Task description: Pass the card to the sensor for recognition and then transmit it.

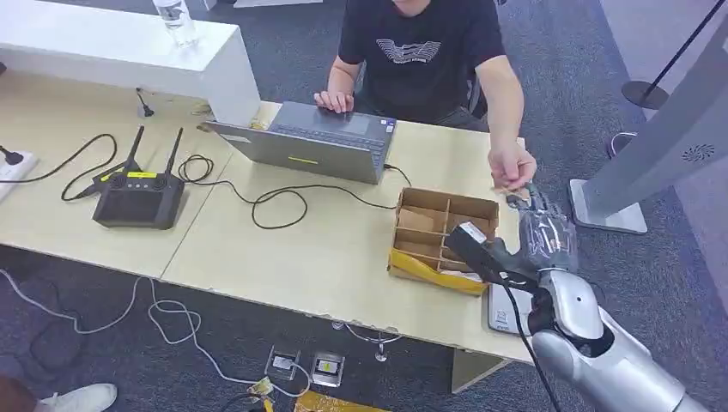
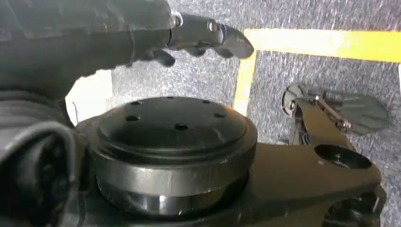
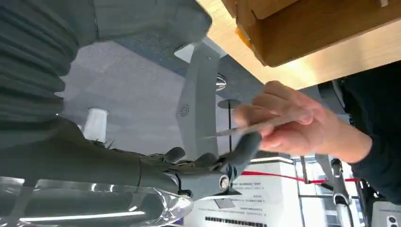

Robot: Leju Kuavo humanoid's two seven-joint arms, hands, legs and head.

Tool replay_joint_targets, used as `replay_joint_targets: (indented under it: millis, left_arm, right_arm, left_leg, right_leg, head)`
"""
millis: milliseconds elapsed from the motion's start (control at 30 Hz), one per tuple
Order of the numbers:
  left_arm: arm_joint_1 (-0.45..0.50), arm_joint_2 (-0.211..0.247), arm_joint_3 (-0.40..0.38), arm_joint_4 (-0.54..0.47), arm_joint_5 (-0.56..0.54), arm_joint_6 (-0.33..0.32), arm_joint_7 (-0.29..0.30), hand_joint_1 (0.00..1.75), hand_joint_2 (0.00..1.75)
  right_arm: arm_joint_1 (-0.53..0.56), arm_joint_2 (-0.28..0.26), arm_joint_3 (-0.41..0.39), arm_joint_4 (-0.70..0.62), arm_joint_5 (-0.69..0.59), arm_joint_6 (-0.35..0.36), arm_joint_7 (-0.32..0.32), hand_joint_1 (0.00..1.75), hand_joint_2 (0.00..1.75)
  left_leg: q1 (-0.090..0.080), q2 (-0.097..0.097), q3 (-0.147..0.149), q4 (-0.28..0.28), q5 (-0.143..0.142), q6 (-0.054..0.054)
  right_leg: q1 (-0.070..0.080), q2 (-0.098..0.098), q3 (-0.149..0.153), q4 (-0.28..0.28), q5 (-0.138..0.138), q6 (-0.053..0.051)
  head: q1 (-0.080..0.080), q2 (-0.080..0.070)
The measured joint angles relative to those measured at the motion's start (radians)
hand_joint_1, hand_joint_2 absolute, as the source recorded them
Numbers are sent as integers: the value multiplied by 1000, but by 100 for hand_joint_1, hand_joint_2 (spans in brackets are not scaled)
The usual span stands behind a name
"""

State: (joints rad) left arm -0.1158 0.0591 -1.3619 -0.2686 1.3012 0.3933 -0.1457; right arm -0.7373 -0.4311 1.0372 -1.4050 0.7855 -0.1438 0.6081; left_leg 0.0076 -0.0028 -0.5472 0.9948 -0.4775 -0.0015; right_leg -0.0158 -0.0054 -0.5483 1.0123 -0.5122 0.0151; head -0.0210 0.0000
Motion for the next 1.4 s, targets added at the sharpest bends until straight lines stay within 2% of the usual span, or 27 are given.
replay_joint_targets:
  millis: [200,467,733,1033,1400]
  left_arm:
    - [0,0,0,0,2,3,0,0,0]
    - [1,-3,0,0,10,10,0,0,0]
    - [2,-5,0,0,31,24,0,0,0]
    - [1,-5,1,0,38,34,0,0,0]
    - [1,-5,1,0,36,37,18,0,0]
  right_arm:
    - [26,-32,-12,-67,7,9,14,0,175]
    - [93,-83,-76,-206,19,-3,22,0,175]
    - [194,-88,-153,-304,45,82,22,0,175]
    - [242,-80,-159,-301,7,12,22,0,175]
    - [284,-63,-166,-281,31,-15,22,0,175]
  left_leg:
    - [0,0,0,0,0,0]
    - [0,1,0,0,0,0]
    - [0,0,0,0,0,0]
    - [0,0,-1,0,0,0]
    - [0,0,0,0,0,0]
  right_leg:
    - [0,0,0,0,0,0]
    - [0,0,0,0,0,0]
    - [0,0,0,0,0,0]
    - [0,0,0,0,0,0]
    - [0,0,0,0,0,0]
  head:
    - [0,0]
    - [0,0]
    - [0,0]
    - [0,0]
    - [0,0]
